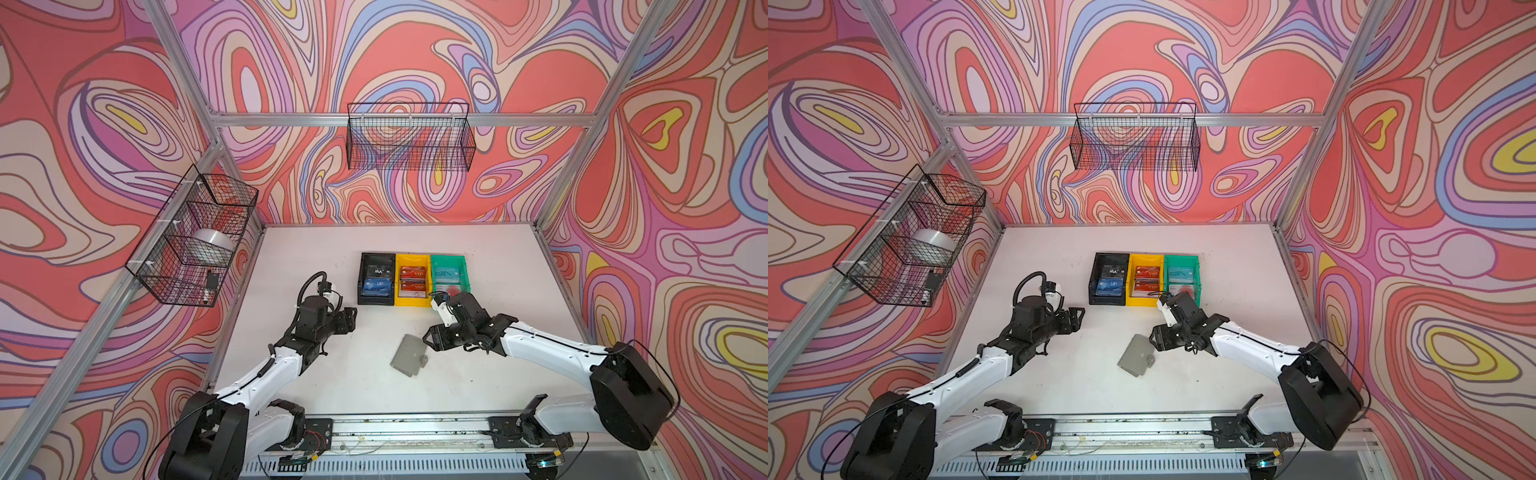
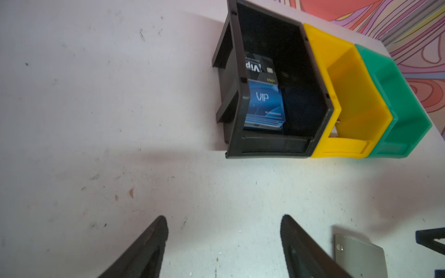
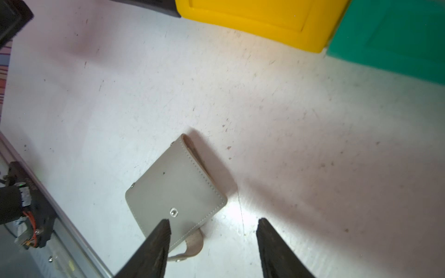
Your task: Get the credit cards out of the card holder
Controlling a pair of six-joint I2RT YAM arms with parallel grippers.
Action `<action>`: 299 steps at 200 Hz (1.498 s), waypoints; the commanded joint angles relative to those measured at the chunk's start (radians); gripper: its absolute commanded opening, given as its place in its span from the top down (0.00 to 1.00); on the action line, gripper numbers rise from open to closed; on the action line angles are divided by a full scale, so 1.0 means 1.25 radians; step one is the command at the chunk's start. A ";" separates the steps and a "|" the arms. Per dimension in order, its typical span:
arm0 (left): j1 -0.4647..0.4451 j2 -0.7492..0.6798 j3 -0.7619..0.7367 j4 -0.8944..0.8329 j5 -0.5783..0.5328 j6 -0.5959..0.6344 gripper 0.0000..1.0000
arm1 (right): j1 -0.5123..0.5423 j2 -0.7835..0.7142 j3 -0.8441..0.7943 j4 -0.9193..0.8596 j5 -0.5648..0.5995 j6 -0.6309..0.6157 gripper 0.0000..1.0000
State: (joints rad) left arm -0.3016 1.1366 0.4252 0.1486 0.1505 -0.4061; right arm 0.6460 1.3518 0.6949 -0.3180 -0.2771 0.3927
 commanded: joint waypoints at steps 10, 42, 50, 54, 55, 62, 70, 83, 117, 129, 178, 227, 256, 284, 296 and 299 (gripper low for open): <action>-0.004 0.034 0.036 -0.046 0.059 -0.044 0.25 | 0.012 -0.032 -0.013 -0.027 -0.088 0.037 0.38; -0.004 0.056 0.036 -0.048 0.087 -0.054 0.27 | 0.015 -0.028 -0.034 -0.010 -0.115 0.056 0.37; -0.004 0.057 0.035 -0.051 0.086 -0.055 0.27 | 0.015 -0.019 -0.038 -0.003 -0.118 0.061 0.37; -0.004 0.056 0.034 -0.052 0.085 -0.055 0.28 | 0.015 -0.013 -0.040 0.001 -0.119 0.064 0.37; -0.005 0.056 0.034 -0.052 0.085 -0.055 0.28 | 0.015 -0.012 -0.041 0.001 -0.119 0.064 0.37; -0.005 0.055 0.035 -0.055 0.087 -0.055 0.28 | 0.016 0.000 -0.043 0.009 -0.122 0.068 0.36; -0.005 0.054 0.038 -0.061 0.089 -0.053 0.28 | 0.016 0.015 -0.046 0.022 -0.130 0.073 0.36; -0.005 0.053 0.044 -0.070 0.093 -0.051 0.29 | 0.018 0.040 -0.049 0.048 -0.145 0.078 0.36; -0.005 0.056 0.057 -0.093 0.097 -0.040 0.30 | 0.019 0.109 -0.042 0.114 -0.177 0.092 0.36; -0.004 0.058 0.062 -0.104 0.093 -0.038 0.30 | 0.019 0.123 -0.039 0.129 -0.176 0.099 0.36; -0.005 0.055 0.064 -0.117 0.090 -0.041 0.30 | 0.019 0.164 -0.027 0.164 -0.217 0.105 0.38; -0.005 0.063 0.064 -0.125 0.089 -0.046 0.30 | 0.020 0.193 -0.015 0.179 -0.248 0.110 0.52; -0.005 0.072 0.064 -0.127 0.097 -0.048 0.30 | 0.019 0.214 -0.007 0.186 -0.279 0.115 0.64; -0.004 0.074 0.063 -0.136 0.098 -0.046 0.31 | 0.019 0.243 0.001 0.215 -0.314 0.131 0.74; -0.005 0.069 0.064 -0.143 0.096 -0.044 0.31 | 0.019 0.252 0.006 0.224 -0.325 0.135 0.79; -0.005 0.067 0.064 -0.145 0.094 -0.043 0.31 | 0.019 0.255 0.008 0.227 -0.328 0.135 0.80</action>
State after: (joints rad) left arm -0.3023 1.2232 0.4828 0.0101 0.2657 -0.4576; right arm 0.6628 1.6409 0.6769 -0.0772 -0.6350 0.5465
